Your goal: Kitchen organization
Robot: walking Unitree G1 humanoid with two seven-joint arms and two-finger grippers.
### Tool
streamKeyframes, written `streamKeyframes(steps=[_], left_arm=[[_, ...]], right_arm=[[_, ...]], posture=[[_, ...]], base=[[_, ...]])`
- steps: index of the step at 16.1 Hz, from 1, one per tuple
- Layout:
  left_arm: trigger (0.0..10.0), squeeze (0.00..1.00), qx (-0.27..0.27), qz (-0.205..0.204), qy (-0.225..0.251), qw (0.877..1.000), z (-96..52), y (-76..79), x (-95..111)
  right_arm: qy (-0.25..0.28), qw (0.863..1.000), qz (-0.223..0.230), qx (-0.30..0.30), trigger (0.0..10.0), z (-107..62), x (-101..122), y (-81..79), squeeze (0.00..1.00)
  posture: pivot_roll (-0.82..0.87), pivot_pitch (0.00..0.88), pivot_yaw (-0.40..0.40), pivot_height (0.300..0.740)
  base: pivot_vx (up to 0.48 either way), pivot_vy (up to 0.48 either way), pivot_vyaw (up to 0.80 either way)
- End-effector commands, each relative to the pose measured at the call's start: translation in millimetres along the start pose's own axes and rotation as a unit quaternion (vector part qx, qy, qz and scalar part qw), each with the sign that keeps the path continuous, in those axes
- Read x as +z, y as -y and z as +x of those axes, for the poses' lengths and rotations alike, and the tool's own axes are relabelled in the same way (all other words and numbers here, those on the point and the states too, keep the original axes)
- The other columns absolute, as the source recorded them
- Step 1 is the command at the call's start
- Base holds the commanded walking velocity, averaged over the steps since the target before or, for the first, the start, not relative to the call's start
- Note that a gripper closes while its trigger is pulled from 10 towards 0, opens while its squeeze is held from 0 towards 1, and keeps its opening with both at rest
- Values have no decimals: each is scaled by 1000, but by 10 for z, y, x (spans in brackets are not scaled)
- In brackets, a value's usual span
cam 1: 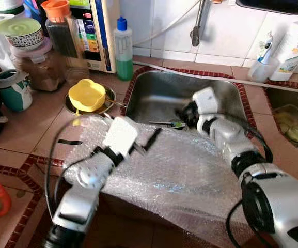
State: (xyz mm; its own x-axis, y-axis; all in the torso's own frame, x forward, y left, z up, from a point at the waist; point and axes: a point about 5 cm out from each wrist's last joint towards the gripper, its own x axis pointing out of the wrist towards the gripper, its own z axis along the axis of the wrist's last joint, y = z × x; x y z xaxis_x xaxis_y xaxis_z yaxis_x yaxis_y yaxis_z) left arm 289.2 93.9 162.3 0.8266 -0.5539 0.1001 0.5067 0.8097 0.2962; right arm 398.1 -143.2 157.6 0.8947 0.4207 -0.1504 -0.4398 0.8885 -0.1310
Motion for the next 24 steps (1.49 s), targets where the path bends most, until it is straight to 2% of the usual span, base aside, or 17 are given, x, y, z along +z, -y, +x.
streamKeyframes(steps=[1, 2, 3, 5, 6, 9, 11, 13, 18, 19, 20, 21, 22, 23, 24], left_arm=[[10000, 0, 9, 11, -6, 1000, 11, -58, -16], [10000, 0, 25, 16, -8, 1000, 33, -143, -18], [10000, 0, 57, 32, -11, 998, 84, -292, -5], [10000, 0, 94, 36, -21, 995, 125, -447, -7], [10000, 0, 125, 37, -28, 991, 150, -583, -13], [10000, 0, 173, 37, -47, 983, 196, -869, -46], [10000, 0, 211, 37, -65, 975, 192, -1021, -90], [10000, 0, 254, 24, -81, 964, 173, -1193, -136], [10000, 0, 317, 3, -128, 940, 89, -1458, -264], [10000, 0, 323, -5, -151, 934, 74, -1497, -324], [10000, 0, 333, -37, -145, 931, 66, -1532, -331], [10000, 0, 339, -47, -148, 928, 62, -1559, -339], [10000, 0, 338, -78, -168, 923, 71, -1575, -396], [10000, 0, 336, -93, -172, 921, 76, -1571, -411], [10000, 0, 334, -123, -168, 919, 114, -1577, -400]], right_arm=[[43, 999, 23, 5, 10000, 38, 208, 12, 1000], [79, 996, 43, 17, 10000, 54, 331, -7, 1000], [131, 989, 66, 34, 10000, 53, 483, -45, 1000], [163, 983, 70, 56, 10000, 19, 533, -117, 1000], [186, 977, 77, 69, 10000, -37, 560, -186, 1000], [213, 971, 76, 83, 10000, -258, 549, -376, 1000], [214, 970, 92, 77, 10000, -368, 522, -430, 1000], [200, 970, 109, 84, 10000, -520, 494, -551, 1000], [184, 968, 104, 134, 10000, -663, 519, -829, 1000], [182, 968, 108, 136, 10000, -682, 541, -862, 1000], [181, 967, 108, 140, 10000, -695, 561, -894, 1000], [181, 967, 108, 146, 10000, -708, 573, -923, 1000], [178, 966, 107, 154, 10000, -736, 580, -966, 643], [177, 966, 107, 156, 10000, -742, 581, -973, 643], [177, 965, 103, 164, 10000, -765, 594, -1007, 0]], posture=[[150, 91, 0, 740], [137, 91, -1, 740], [124, 91, -2, 740], [107, 90, -2, 740], [95, 88, -2, 740], [62, 87, -3, 740], [47, 82, -6, 740], [36, 76, -9, 740], [19, 62, -17, 740], [17, 61, -16, 740], [15, 61, -13, 740], [14, 61, -13, 740], [11, 62, -9, 740], [11, 62, -9, 740], [8, 63, -5, 740]], base=[[0, 0, 0], [0, 0, 0], [0, 0, 0], [0, 0, 0], [0, 0, 0], [0, 0, 0], [0, 0, 0], [0, 0, 0], [0, 0, 0], [0, 0, 0], [0, 0, 0], [0, 0, 0], [0, 0, 0], [0, 0, 0], [0, 0, 0]])
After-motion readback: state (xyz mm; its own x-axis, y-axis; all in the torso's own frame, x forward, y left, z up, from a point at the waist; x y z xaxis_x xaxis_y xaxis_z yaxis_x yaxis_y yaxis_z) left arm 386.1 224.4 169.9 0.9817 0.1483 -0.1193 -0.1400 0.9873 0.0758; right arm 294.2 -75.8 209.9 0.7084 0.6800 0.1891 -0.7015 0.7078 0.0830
